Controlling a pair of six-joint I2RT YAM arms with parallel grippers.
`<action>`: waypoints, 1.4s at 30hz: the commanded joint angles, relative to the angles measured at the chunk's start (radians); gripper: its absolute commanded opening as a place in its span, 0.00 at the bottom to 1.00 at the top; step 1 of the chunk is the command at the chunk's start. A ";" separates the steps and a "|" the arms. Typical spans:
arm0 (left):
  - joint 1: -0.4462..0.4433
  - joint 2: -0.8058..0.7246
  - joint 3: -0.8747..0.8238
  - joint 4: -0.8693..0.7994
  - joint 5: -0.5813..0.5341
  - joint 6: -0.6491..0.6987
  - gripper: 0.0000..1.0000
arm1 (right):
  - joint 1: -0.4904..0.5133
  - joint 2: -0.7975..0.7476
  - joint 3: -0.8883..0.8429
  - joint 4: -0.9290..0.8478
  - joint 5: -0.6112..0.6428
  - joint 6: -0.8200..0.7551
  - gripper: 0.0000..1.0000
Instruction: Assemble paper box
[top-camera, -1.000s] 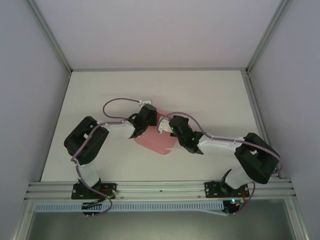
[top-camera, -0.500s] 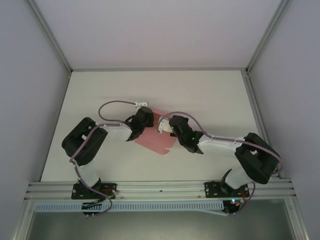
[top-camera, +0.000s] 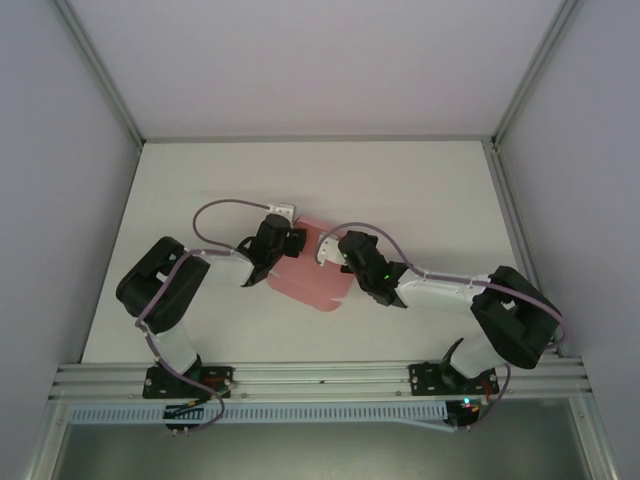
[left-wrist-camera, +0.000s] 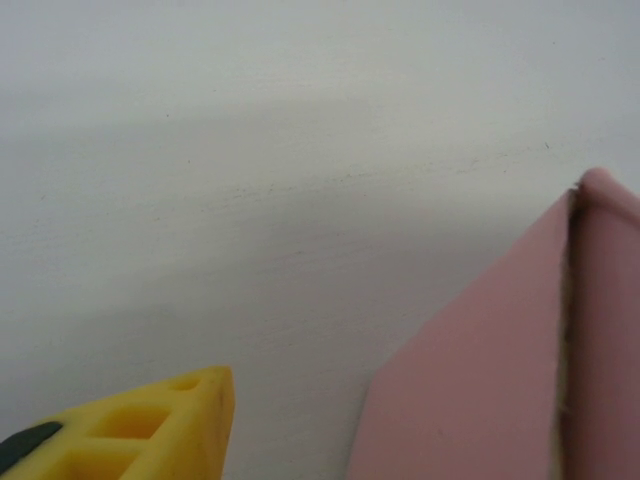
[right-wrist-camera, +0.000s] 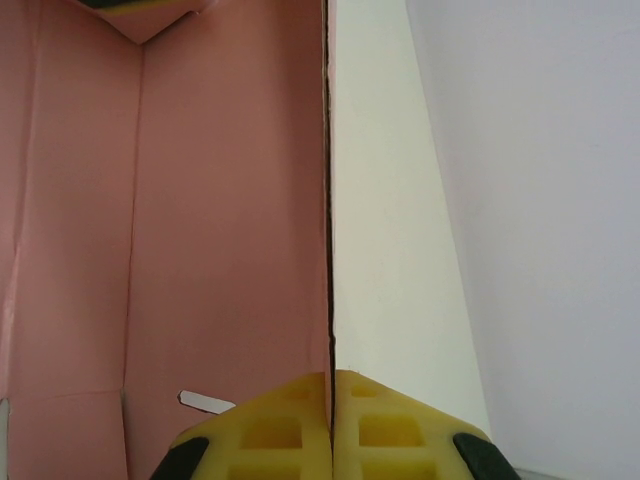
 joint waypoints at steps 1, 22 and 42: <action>0.016 0.052 0.039 -0.063 -0.155 0.011 0.47 | -0.004 -0.007 -0.018 -0.146 0.039 0.044 0.00; -0.031 0.108 0.063 -0.006 -0.156 0.046 0.00 | 0.007 0.055 0.005 -0.176 0.072 0.060 0.04; -0.039 0.054 -0.067 0.235 0.122 0.278 0.00 | -0.308 -0.209 0.352 -0.421 -0.448 0.989 1.00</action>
